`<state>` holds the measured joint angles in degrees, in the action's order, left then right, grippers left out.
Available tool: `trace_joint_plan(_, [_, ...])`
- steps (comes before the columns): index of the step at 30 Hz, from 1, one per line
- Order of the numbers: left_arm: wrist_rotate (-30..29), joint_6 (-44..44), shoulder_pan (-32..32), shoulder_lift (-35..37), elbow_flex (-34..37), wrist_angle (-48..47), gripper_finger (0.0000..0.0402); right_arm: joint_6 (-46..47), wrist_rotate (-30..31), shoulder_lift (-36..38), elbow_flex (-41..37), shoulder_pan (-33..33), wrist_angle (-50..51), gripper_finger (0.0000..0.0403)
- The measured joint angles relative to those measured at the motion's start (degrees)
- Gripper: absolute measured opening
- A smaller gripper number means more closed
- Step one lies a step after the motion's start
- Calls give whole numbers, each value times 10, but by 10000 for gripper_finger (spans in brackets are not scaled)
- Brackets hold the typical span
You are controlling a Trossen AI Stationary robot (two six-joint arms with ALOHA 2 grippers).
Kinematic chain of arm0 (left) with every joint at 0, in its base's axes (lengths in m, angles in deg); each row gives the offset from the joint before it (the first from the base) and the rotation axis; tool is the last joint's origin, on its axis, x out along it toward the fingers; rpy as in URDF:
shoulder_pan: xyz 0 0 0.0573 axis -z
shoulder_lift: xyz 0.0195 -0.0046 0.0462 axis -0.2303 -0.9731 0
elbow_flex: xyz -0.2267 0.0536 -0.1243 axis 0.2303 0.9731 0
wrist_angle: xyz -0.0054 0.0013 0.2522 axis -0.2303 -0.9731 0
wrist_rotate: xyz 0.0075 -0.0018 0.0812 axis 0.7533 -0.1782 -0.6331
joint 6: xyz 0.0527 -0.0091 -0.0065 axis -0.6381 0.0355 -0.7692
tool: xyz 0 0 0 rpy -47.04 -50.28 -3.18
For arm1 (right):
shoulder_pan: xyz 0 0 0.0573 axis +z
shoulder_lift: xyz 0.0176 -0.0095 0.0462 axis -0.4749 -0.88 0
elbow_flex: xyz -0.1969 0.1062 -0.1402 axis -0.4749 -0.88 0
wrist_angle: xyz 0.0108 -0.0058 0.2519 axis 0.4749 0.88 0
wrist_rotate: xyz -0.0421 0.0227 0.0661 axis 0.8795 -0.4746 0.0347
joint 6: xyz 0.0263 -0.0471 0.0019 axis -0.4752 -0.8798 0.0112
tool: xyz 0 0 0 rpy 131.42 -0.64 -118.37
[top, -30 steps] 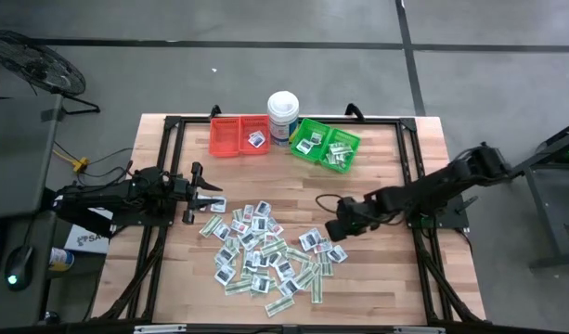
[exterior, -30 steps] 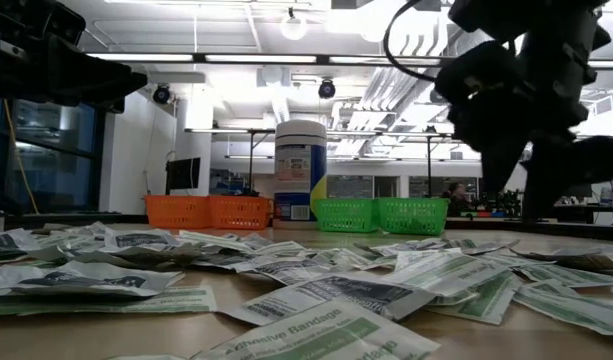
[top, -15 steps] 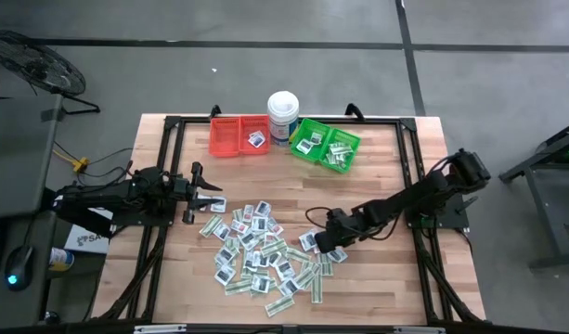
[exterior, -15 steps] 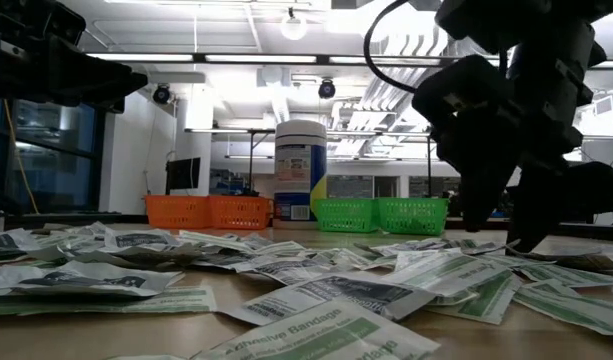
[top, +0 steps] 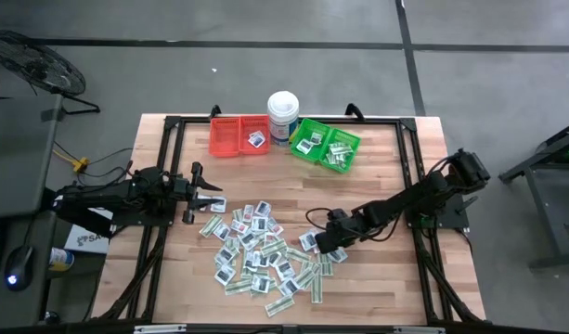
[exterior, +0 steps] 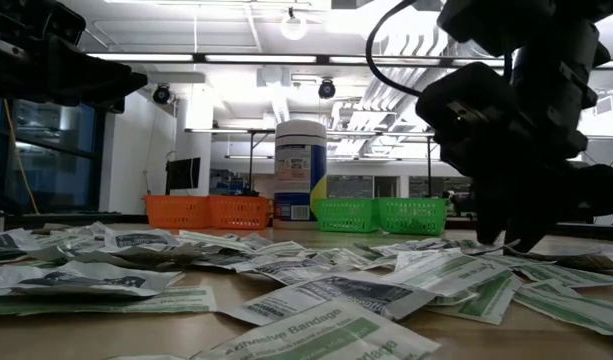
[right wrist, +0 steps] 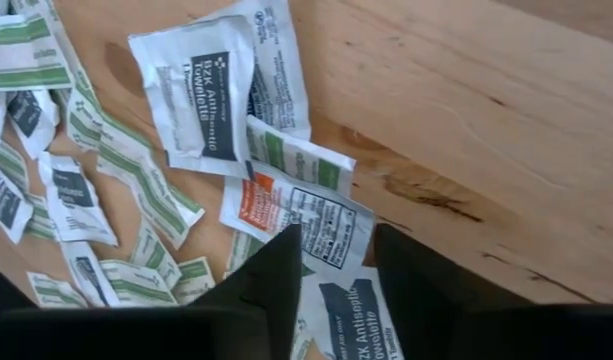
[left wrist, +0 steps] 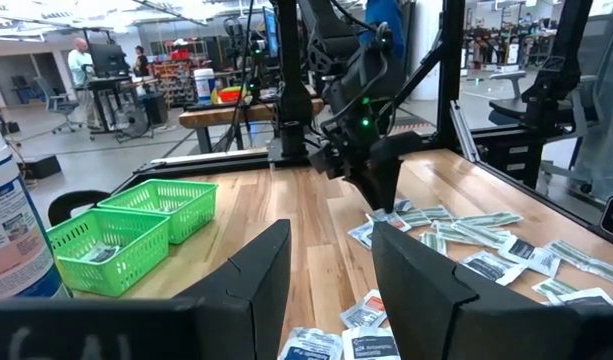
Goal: Pick & Place First Aid Supplies
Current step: Put the orange ointment pack into the left orange bin
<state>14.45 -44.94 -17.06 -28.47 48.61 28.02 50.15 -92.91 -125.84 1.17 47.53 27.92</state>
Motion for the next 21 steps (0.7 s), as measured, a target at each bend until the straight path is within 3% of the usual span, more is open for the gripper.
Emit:
trace_joint_plan(11, [0,0,0,0,0,0,140,-10,15,-1,-1,0,4,10])
trace_joint_plan(21, [0,0,0,0,0,0,140,-17,19,17,-1,0,-8,1])
